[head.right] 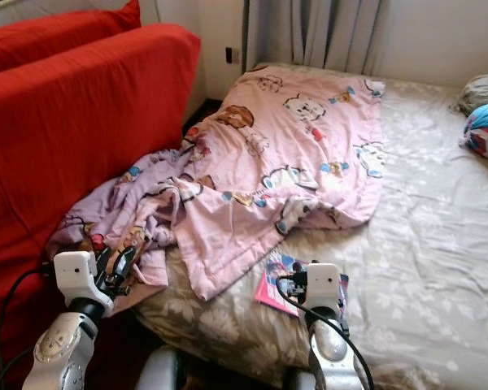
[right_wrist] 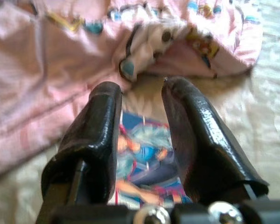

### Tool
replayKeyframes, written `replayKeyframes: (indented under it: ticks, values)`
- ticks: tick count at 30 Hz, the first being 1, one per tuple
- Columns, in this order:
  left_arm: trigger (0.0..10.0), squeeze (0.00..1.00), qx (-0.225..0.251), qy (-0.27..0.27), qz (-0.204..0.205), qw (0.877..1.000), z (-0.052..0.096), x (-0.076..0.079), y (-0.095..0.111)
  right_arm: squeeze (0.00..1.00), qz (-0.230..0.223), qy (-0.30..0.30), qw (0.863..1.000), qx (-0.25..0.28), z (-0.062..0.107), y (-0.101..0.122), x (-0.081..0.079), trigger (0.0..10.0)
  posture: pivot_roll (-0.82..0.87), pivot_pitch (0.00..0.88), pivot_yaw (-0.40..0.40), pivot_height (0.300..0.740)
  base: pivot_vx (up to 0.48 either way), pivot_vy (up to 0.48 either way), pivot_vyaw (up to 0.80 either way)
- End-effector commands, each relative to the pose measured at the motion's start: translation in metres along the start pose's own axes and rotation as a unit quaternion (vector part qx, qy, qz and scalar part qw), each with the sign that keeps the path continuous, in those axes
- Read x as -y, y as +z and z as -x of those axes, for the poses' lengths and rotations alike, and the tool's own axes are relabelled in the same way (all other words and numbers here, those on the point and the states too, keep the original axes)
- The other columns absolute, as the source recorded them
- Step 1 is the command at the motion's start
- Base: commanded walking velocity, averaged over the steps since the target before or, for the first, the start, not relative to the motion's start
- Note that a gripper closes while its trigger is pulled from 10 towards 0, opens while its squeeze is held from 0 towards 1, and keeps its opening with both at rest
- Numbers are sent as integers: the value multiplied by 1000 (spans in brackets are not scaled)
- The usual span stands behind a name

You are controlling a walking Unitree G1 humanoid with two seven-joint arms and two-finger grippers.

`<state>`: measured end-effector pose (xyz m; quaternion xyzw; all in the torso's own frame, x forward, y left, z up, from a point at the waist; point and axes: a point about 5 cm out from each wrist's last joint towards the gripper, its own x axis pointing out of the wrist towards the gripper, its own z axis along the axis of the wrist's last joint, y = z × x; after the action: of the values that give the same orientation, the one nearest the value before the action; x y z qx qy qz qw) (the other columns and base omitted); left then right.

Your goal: Clean up the room

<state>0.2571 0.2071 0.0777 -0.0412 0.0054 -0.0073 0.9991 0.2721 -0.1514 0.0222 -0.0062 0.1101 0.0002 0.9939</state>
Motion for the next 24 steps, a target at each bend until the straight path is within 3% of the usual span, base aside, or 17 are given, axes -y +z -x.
replayKeyframes:
  ticks: [1, 6, 15, 24]
  values:
    - [10000, 0, 4, -8, 2, 1000, -1, 3, 3, 0, -6, -14, 1000, -7, 2, -5, 7, 10000, 42, 67, 7, 620, 281, 0, 0]
    - [10000, 0, 5, -6, 1, 1000, 0, 3, 3, 0, -9, -20, 1000, -12, 3, -7, 7, 10000, 43, 69, 7, 620, 56, 0, 0]
    - [10000, 0, 5, -7, -2, 1000, -1, 2, 6, 0, -72, -78, 992, -63, -6, -19, 21, 10000, 61, 89, 21, 620, 0, 0, 0]
    - [10000, 0, 3, -18, -8, 1000, -7, 4, 7, 0, -131, -155, 975, -93, -18, -19, 43, 10000, 116, 137, 52, 620, 0, 0, 0]
